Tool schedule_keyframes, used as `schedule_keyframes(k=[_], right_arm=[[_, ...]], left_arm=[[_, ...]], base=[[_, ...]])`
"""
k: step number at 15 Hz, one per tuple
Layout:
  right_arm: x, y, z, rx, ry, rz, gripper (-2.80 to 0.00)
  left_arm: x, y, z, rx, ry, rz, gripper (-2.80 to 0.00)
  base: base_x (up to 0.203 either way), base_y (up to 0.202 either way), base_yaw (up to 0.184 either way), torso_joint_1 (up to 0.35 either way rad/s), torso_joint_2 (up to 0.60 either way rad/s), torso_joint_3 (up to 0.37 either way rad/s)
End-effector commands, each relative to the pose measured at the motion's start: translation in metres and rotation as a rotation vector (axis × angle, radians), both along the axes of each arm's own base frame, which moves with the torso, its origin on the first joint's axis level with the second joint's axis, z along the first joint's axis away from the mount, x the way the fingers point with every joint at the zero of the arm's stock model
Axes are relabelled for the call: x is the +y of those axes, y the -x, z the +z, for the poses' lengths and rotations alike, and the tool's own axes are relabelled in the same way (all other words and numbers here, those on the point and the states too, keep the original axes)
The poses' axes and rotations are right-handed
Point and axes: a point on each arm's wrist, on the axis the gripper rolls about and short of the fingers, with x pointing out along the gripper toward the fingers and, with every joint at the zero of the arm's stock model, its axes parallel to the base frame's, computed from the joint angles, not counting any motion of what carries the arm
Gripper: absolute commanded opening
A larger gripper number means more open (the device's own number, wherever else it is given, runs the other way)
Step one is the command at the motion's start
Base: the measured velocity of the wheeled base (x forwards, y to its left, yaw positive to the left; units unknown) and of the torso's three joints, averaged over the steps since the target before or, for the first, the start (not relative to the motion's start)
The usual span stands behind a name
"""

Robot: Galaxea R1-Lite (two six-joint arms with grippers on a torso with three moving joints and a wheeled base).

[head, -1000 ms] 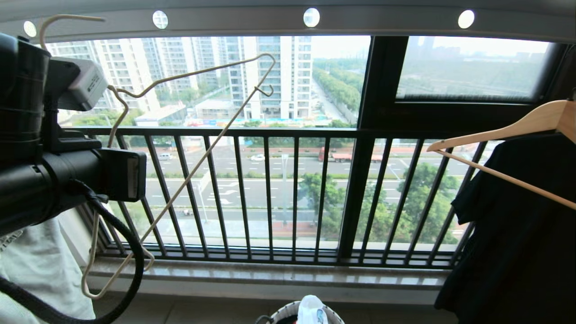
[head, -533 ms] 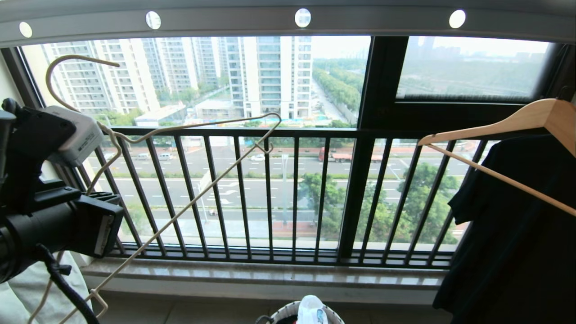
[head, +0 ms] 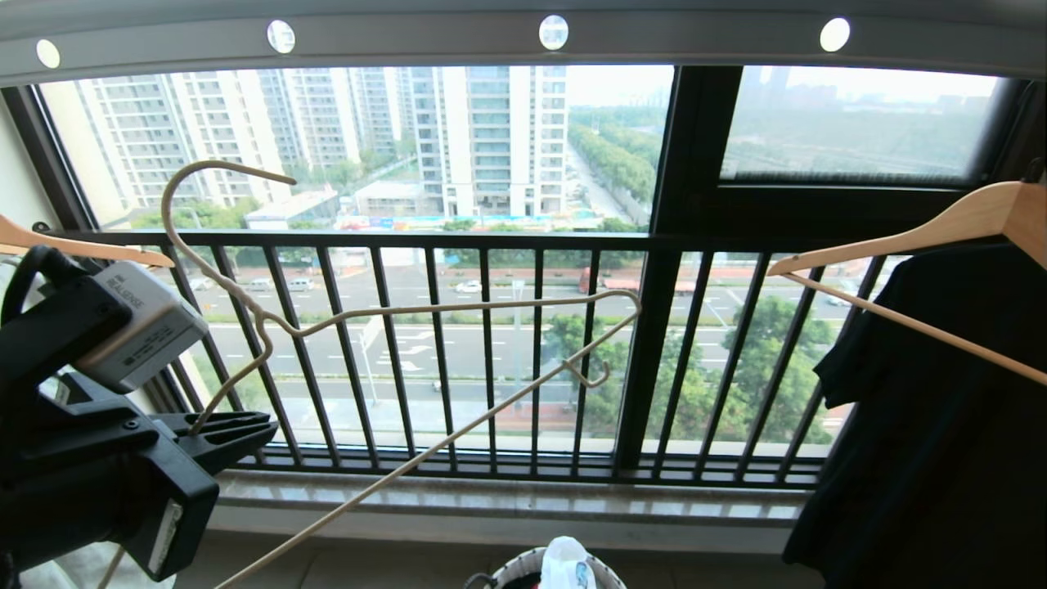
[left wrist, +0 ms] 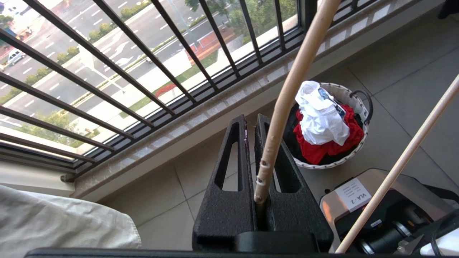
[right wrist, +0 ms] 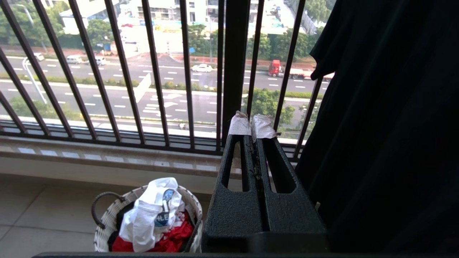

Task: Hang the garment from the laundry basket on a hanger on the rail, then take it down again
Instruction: Pick up the clothes rack on the clothesline, then pick up clothes from the basket

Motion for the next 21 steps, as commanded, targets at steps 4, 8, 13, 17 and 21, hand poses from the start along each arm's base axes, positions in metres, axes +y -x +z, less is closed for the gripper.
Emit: schedule_keyframes(k=[4,8,13,17,21], right_arm=[[0.0,0.0,0.0,0.001,0.0,0.001,-2.8],[0.0,0.0,0.0,0.001,0.0,0.001,-2.8],[0.0,0.0,0.0,0.002,0.0,0.001,-2.8],[0.0,0.0,0.0,0.001,0.0,0.001,-2.8],[0.0,0.0,0.0,0.001,0.0,0.001,-2.8]], left_arm=[[-0.005,-0.007,-0.01,0.015,-0.116,-0.062,-2.8],[-0.011,-0.023,-0.023,0.03,-0.182,-0.061,-2.8],[-0.019,-0.047,-0.036,0.027,-0.23,-0.052,-2.8],[-0.032,-0.069,-0.05,-0.016,-0.304,-0.09,-2.8],[-0.038,-0.083,-0.058,-0.025,-0.298,-0.077,-2.8]], base=[[0.0,0.0,0.0,0.0,0.0,0.0],[0.0,0.0,0.0,0.0,0.0,0.0],[0.0,0.0,0.0,0.0,0.0,0.0],[0.0,0.0,0.0,0.0,0.0,0.0],[0.0,0.0,0.0,0.0,0.0,0.0]])
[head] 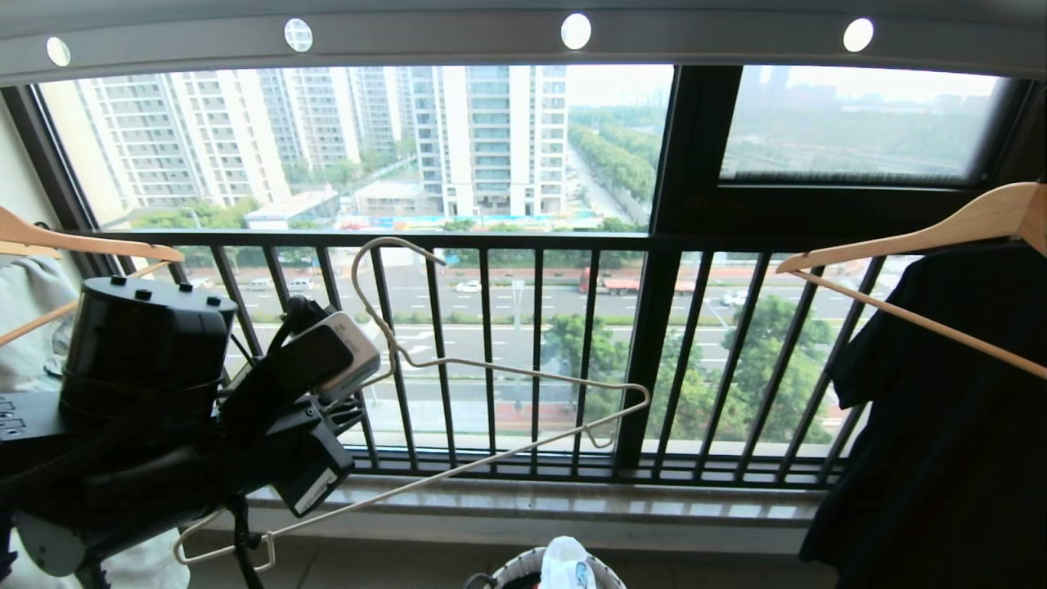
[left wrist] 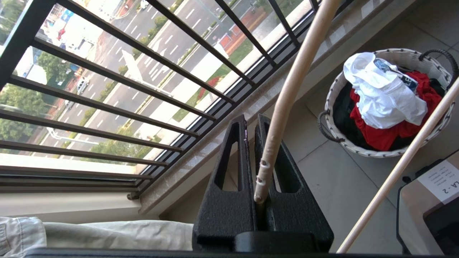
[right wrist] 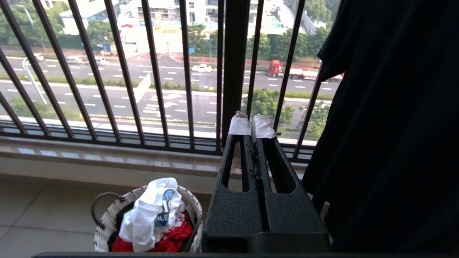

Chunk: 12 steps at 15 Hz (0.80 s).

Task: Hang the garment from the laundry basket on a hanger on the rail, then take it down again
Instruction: Pick up clothes from the basket

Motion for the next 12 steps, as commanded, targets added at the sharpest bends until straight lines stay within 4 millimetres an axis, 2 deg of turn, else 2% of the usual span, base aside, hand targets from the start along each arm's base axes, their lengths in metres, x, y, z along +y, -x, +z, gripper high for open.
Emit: schedule_keyframes(k=[1,12], right_arm=[[0.0,-0.0001,0.0,0.002,0.001,0.001,-2.8],[0.0,-0.0001,0.0,0.002,0.001,0.001,-2.8]], left_arm=[[-0.0035,-0.0091,-0.0093,0.035,-0.021,0.006,-2.8],[-0.0035,-0.0056,-0.0088,0.049,0.011,-0.05,-2.8]], base=[[0.0,0.0,0.0,0.0,0.0,0.0],[0.0,0.0,0.0,0.0,0.0,0.0]])
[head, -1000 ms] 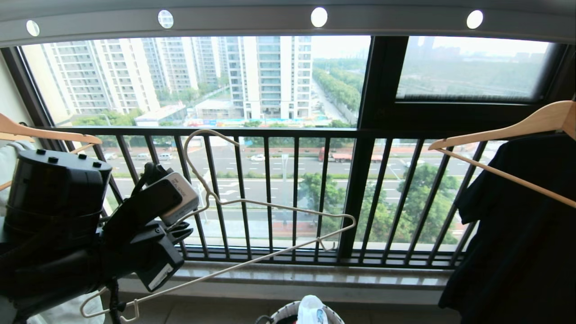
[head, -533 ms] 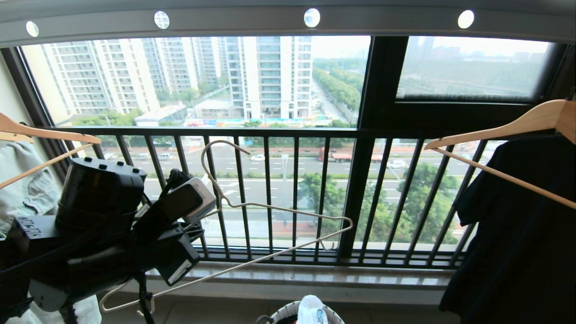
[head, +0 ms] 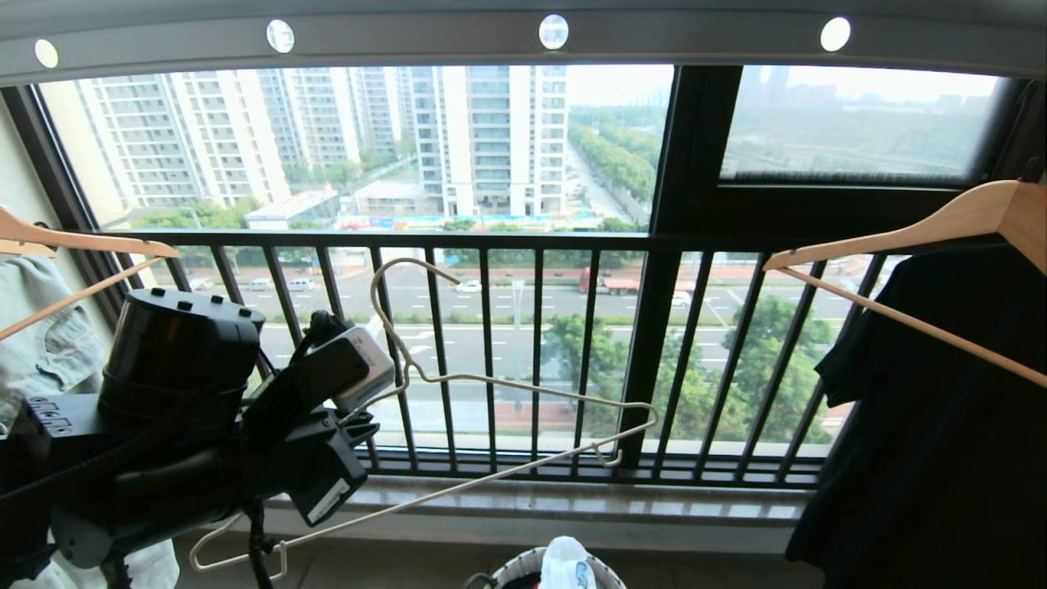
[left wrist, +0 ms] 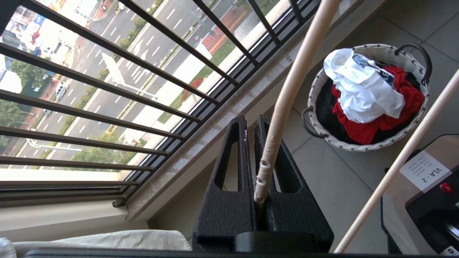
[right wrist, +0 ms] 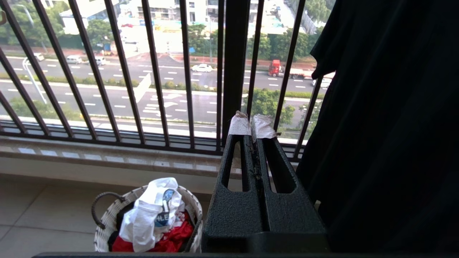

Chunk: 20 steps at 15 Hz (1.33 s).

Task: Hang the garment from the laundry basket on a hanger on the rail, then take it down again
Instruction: Pick up clothes from the basket

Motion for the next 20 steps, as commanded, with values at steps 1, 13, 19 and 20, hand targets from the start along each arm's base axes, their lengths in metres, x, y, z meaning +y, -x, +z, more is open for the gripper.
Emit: schedule_keyframes(k=[1,13,19,20], right_arm=[[0.0,-0.0001,0.0,0.001,0.0,0.001,-2.8],[0.0,-0.0001,0.0,0.001,0.001,0.001,-2.8],[0.0,-0.0001,0.0,0.001,-0.001,0.001,-2.8],[0.0,-0.0001,0.0,0.001,-0.001,0.001,-2.8]], left_arm=[[0.0001,0.0002,0.0004,-0.003,-0.001,0.0,-2.8],[-0.0008,-0.0017,0.0001,-0.001,-0.001,-0.005,-2.8],[-0.0005,-0.0012,0.0008,-0.004,0.0,-0.005,-2.8],[-0.0005,-0.0012,0.0008,-0.004,0.0,-0.005,-2.8]], base=[[0.0,0.0,0.0,0.0,0.0,0.0],[0.0,0.0,0.0,-0.032,0.07,0.035],[0.0,0.0,0.0,-0.144,0.31,0.164],[0.0,0.0,0.0,-0.149,0.32,0.173]])
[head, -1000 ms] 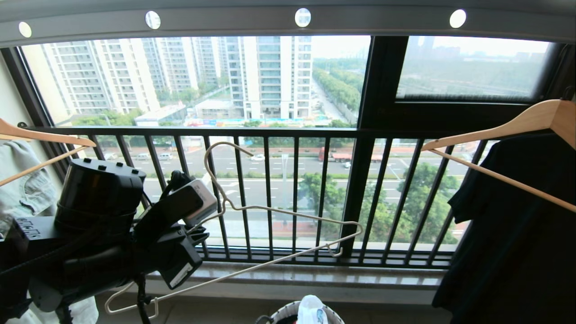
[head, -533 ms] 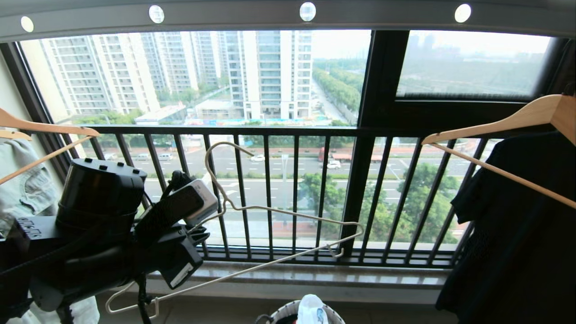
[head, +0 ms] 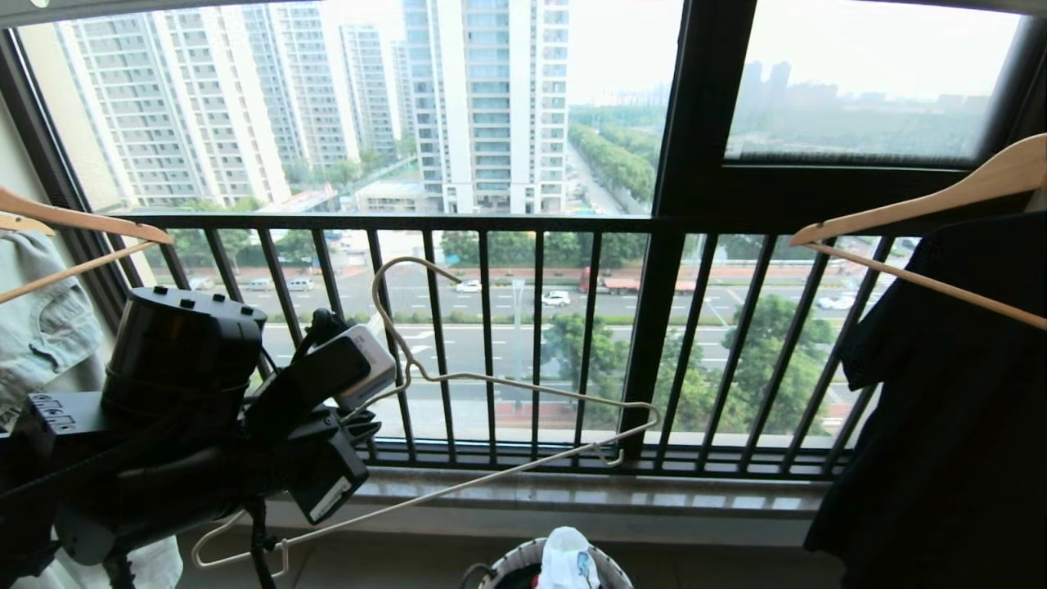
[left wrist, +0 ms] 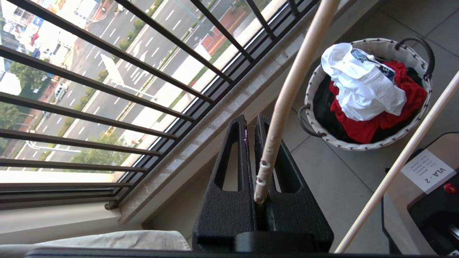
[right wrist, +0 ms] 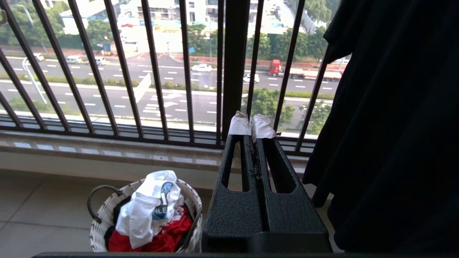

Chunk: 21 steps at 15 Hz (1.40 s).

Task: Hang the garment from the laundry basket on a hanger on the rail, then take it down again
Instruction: Pick up clothes from the basket

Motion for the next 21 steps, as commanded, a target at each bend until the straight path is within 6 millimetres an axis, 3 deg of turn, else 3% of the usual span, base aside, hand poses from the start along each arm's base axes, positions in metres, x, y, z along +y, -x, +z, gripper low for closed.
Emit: schedule_keyframes(k=[1,11,21], right_arm=[[0.0,-0.0001,0.0,0.001,0.0,0.001,-2.8],[0.0,-0.0001,0.0,0.001,0.0,0.001,-2.8],[0.0,-0.0001,0.0,0.001,0.001,0.001,-2.8]], left_arm=[[0.0004,0.0006,0.0011,-0.006,0.001,0.0,-2.8],[0.0004,0.0013,0.0027,-0.021,0.008,-0.002,-2.8],[-0.0003,0.0001,0.0005,-0.014,0.001,-0.004,-2.8]], base=[[0.0,0.0,0.0,-0.149,0.32,0.173],[0.0,0.0,0.0,-0.158,0.35,0.191],[0.0,0.0,0.0,-0.224,0.53,0.3]])
